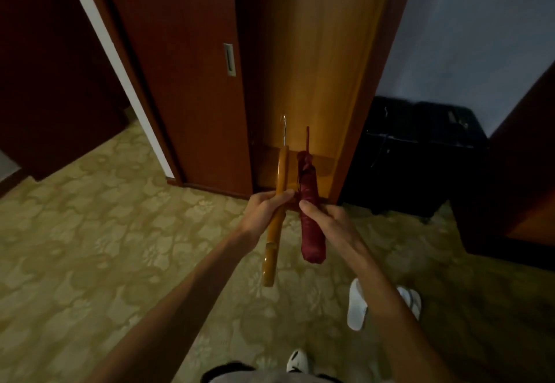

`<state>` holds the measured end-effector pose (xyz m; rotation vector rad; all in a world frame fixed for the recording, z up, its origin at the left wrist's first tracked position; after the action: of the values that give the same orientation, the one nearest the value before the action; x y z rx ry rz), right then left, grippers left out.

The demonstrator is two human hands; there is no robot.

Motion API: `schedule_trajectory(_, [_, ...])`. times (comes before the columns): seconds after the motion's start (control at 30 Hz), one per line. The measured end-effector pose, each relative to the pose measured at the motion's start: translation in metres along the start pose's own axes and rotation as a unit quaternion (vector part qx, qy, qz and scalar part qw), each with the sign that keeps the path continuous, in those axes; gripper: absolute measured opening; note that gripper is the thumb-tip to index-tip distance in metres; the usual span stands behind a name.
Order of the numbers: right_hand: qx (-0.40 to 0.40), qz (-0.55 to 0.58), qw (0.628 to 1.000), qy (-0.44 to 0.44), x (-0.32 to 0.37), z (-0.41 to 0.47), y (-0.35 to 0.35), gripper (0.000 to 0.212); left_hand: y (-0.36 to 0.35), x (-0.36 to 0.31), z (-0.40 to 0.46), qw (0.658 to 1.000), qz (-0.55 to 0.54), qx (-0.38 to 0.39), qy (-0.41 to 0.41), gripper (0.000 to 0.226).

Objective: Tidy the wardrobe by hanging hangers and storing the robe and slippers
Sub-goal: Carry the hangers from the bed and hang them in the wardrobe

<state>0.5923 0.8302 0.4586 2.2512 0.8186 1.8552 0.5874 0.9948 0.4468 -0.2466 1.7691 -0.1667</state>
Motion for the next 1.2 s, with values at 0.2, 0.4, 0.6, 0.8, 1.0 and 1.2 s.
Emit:
schedule_trajectory(0.2, [0.010,-0.009,1.000,0.006,0.049,0.120,0.008,0.035,0.025,-0.050,0.107,1.000,-0.022,-0.014,-0.015,0.044])
schedule_trajectory(0.4, [-0.003,-0.043,0.999,0.012,0.101,0.243,0.006,0.043,0.066,-0.094,0.225,0.998,-0.063,-0.002,-0.019,0.072])
schedule_trajectory(0.6, [-0.043,-0.041,0.998,0.020,0.179,0.376,0.003,0.041,0.112,-0.168,0.352,0.996,-0.056,0.068,-0.026,0.082])
schedule_trajectory(0.8, [-0.078,-0.033,0.996,0.036,0.248,0.481,0.010,0.038,0.145,-0.250,0.461,0.994,-0.014,0.090,-0.062,0.048])
schedule_trajectory(1.0, [-0.104,-0.042,0.992,0.050,0.318,0.577,0.046,0.037,0.146,-0.332,0.561,0.992,0.007,0.098,-0.084,0.041])
schedule_trajectory(1.2, [-0.098,-0.062,0.990,0.082,0.386,0.671,0.099,0.036,0.137,-0.416,0.654,0.990,0.008,0.054,-0.127,0.037])
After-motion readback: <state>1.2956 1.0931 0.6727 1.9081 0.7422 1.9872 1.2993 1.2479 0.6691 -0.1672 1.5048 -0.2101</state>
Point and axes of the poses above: each hand's wrist, its own z-axis towards the middle knuckle, its own y-axis out of the back of the hand, x = y × z, the point moved 6 cm from there along z, towards the middle knuckle, and after that the axes turned 15 degrees about -z, right-handed, at the moved point
